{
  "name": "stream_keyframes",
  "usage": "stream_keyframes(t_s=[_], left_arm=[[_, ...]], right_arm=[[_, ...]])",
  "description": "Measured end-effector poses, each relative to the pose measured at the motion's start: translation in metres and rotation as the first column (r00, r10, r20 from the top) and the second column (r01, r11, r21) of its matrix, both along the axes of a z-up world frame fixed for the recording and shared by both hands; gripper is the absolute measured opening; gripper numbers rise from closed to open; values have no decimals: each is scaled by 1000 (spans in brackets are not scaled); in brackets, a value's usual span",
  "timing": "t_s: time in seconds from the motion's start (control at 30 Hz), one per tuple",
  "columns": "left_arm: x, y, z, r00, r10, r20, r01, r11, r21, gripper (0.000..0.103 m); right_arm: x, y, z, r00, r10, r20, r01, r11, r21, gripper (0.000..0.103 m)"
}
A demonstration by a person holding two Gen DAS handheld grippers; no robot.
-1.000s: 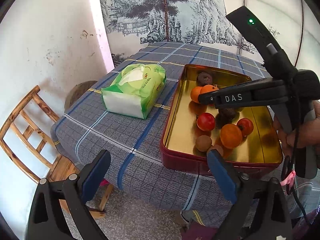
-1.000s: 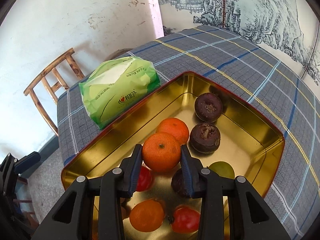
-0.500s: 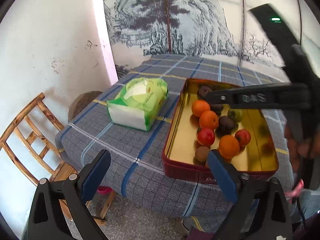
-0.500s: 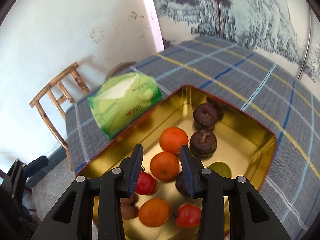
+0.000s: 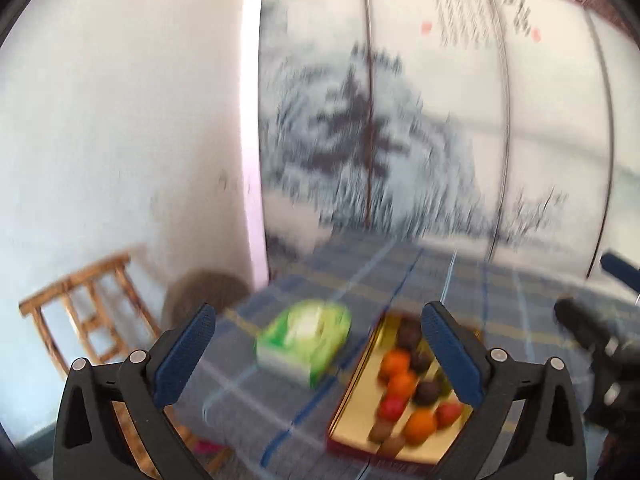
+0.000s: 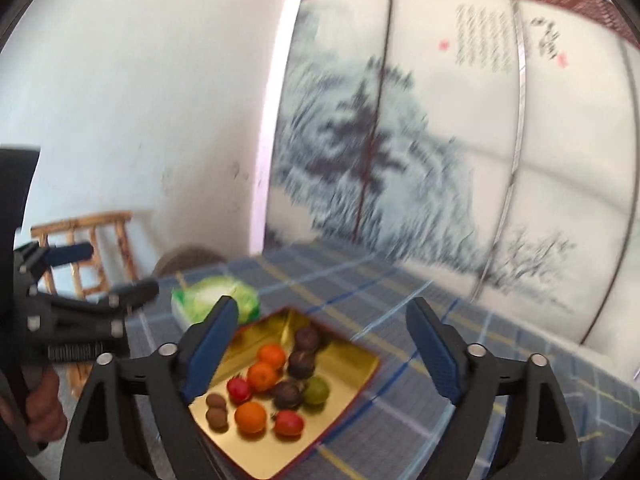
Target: Organize fruits
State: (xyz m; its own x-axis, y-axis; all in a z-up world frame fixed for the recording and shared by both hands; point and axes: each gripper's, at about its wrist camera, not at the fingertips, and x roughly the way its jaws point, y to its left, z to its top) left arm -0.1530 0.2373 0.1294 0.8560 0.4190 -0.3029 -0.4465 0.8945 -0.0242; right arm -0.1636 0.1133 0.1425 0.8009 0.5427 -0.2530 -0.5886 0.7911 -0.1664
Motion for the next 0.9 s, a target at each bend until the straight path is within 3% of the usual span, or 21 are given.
stream_keyframes(t_s=[0.13,0.3,0.47,0.63,0.9], left_arm=[[-7,-18,36,997,-30,76,27,999,42,102],[-12,-46,56,987,-110,113,98,990,105,103],[-15,-75,61,979,-160,126,138,976,168,103],[-10,-96,58,981,-169,90,146,964,220,103],[-10,-97,52,981,-178,81,161,970,182,103]], right_arm=[[-11,-12,19,999,-25,46,23,998,55,97],[-14,-25,26,992,-105,75,98,991,93,99],[-11,-44,23,989,-137,52,131,985,114,99],[-12,-59,21,987,-158,40,152,981,119,100],[-8,-65,13,985,-171,9,170,980,99,100]])
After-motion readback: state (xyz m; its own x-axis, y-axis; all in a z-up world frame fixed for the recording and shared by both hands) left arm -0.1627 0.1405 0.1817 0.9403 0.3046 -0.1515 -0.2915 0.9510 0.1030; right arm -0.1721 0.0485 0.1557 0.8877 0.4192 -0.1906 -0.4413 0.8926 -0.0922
